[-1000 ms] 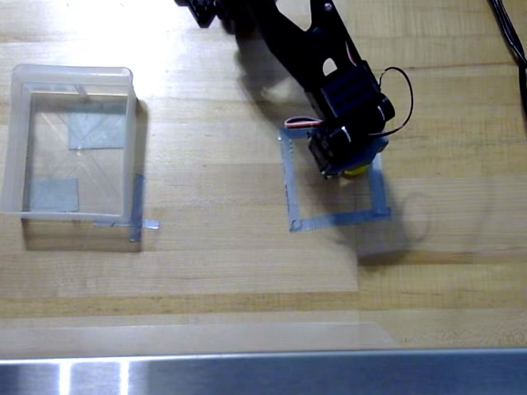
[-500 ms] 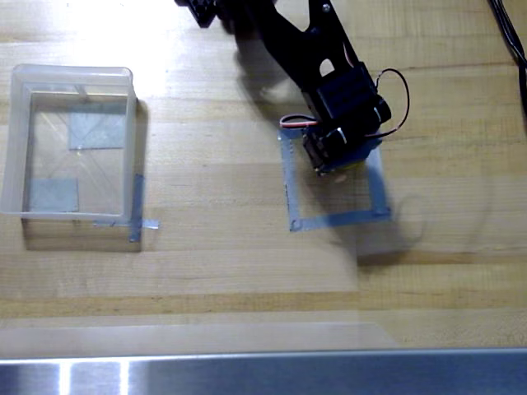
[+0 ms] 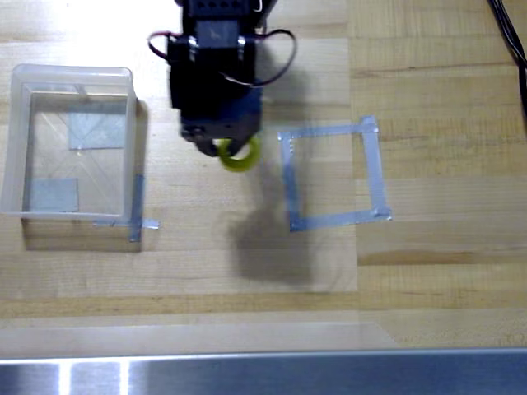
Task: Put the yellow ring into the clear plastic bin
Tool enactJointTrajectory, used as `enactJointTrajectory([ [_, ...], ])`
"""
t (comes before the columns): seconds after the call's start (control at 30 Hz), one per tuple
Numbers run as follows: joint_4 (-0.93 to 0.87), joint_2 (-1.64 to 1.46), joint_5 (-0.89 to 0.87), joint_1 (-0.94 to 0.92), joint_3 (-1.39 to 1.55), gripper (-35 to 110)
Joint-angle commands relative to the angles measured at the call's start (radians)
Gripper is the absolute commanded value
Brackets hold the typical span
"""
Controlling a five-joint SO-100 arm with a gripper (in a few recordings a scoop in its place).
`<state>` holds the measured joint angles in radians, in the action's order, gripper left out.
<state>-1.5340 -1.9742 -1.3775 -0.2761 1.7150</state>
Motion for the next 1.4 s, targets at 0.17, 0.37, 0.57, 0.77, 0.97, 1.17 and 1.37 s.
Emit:
enactJointTrajectory([
  [0.17,0.041,0.095,0.206,-0.600,-0.018,0],
  [0.37,0.210,0.256,0.206,-0.680,-0.018,0],
  [0.57,0.281,0.348,0.204,-0.643,-0.008,0],
  [0.77,0.287,0.451,0.189,-0.531,-0.008,0],
  [0.97,0.287,0.505,0.107,-0.495,-0.006,0],
  [1.17,0.302,0.518,0.075,-0.514,-0.009,0],
  [1.37,0.402,0.517,0.061,-0.549,0.040,0],
])
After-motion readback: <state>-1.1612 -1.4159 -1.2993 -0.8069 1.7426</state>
